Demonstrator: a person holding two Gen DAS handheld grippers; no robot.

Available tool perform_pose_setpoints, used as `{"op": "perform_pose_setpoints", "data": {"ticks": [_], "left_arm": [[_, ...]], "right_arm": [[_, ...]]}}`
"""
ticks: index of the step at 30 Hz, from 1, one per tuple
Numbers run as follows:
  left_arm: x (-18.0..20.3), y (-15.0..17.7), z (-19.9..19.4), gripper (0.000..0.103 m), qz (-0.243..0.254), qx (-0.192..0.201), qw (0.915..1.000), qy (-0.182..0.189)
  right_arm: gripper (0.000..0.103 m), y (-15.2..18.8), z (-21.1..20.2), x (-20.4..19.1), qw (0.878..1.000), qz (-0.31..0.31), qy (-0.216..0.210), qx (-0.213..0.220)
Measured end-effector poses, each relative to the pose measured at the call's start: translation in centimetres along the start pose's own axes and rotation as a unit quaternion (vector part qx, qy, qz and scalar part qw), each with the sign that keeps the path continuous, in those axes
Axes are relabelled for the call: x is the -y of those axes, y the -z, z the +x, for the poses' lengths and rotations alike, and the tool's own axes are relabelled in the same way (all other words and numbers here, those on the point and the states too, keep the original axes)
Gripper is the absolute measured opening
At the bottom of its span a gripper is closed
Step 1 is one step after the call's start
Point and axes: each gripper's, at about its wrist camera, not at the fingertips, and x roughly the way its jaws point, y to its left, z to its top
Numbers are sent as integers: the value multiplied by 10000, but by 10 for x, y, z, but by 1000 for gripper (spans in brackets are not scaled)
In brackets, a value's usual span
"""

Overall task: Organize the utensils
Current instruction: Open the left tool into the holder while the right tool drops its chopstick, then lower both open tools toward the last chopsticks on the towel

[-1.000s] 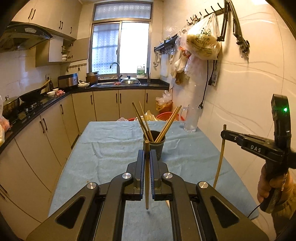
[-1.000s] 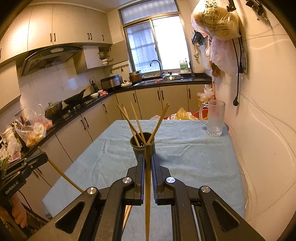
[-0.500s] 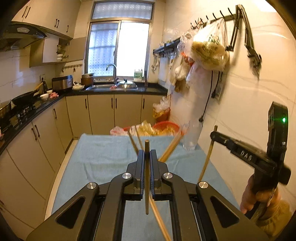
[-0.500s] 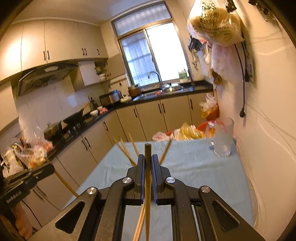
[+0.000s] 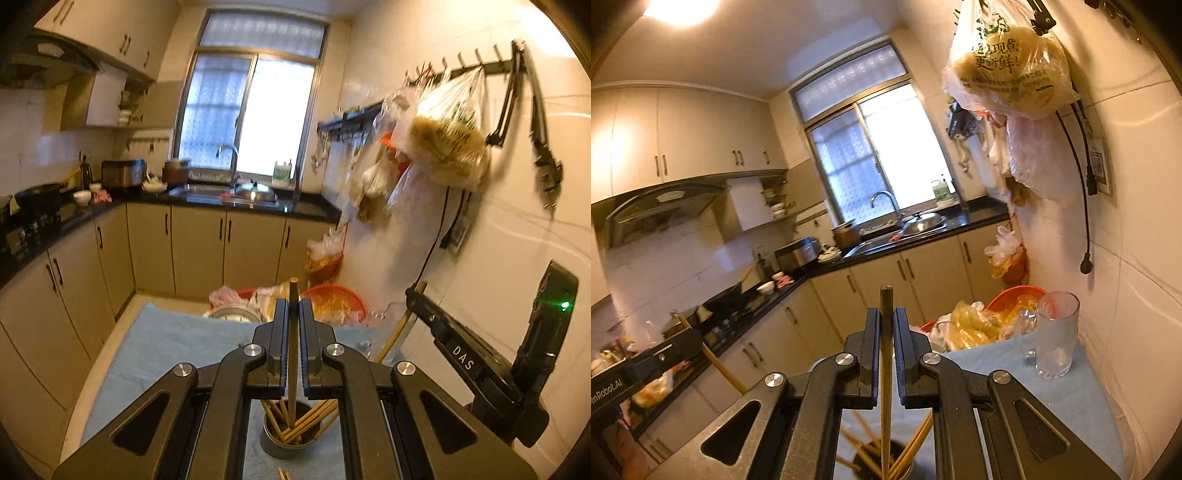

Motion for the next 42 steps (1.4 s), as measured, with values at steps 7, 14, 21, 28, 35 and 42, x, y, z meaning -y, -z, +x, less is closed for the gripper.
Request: {"op": "perform_pose_setpoints", "data": {"ticks": [7, 14, 21, 28, 35, 42], "left_arm": [[-9, 30, 56, 5, -21, -655, 9978, -91], [-8, 37, 52, 19, 62, -674, 9976, -151], [-5, 41, 3, 41, 210, -325, 9988, -316], [-14, 60, -54, 55, 194, -148, 9984, -507], [-28, 104, -93, 60, -7, -500, 9964, -680], [-41, 161, -112, 60, -138, -861, 9911, -1004]], "right_arm": [[8, 27, 38, 14, 9992, 103, 50, -383], [19, 43, 48, 25, 9969, 264, 16, -746], [38, 37, 23, 28, 9967, 282, 109, -754], [59, 31, -29, 19, 9967, -101, 246, -766], [70, 52, -83, 20, 9891, -711, 529, -1176], [75, 110, -121, 37, 9674, -1220, 863, -2045]]}}
